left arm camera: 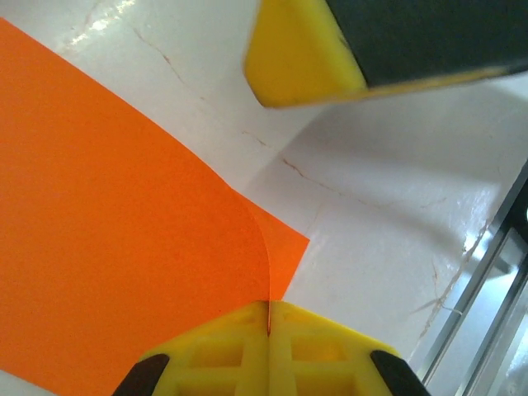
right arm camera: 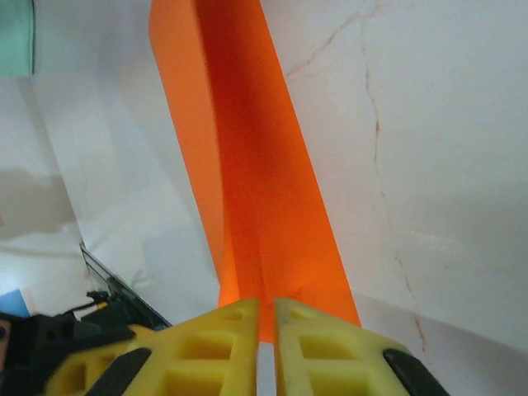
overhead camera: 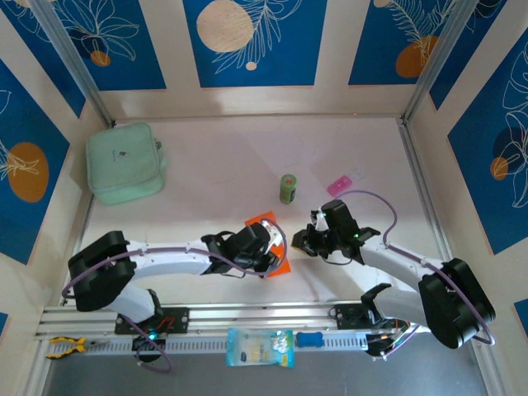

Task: Fold a paper plane with a square sheet of paper (pick it up from the middle)
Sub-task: Fold the triangle a second time at the center of the table.

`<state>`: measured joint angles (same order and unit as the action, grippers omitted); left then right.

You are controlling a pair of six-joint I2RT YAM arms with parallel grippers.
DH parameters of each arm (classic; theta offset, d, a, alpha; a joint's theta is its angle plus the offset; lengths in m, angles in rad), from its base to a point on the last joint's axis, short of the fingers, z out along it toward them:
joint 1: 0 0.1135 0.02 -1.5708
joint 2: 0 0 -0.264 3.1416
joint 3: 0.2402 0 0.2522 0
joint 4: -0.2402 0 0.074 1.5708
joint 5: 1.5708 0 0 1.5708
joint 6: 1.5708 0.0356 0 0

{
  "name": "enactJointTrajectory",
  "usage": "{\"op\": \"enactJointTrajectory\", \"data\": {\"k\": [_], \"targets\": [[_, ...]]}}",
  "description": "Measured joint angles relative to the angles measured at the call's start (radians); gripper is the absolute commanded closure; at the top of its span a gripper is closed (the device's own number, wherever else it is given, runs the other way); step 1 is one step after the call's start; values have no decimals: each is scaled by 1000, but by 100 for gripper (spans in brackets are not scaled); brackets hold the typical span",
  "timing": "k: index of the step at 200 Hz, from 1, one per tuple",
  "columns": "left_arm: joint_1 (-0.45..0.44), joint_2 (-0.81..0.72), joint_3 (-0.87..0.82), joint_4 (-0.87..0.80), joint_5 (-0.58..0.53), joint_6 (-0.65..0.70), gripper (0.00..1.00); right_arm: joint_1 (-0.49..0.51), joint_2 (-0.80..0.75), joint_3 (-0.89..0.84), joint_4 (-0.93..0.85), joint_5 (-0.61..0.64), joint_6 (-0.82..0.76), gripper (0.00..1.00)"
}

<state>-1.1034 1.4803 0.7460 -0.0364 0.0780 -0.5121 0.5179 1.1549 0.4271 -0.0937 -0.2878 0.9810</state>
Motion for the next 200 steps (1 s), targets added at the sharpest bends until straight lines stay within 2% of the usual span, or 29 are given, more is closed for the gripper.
{"op": "enactJointTrajectory", "data": {"k": [34,100,200], "targets": [[21,0,-20,7,1,-8,100,55,16,-24,15,-10,16,95],[28,0,-26,15,8,-14,98,132,153,-18,82,-27,26,97],[48,0,-40,22,21,-14,94,157,272,18,106,-15,22,98]]}}
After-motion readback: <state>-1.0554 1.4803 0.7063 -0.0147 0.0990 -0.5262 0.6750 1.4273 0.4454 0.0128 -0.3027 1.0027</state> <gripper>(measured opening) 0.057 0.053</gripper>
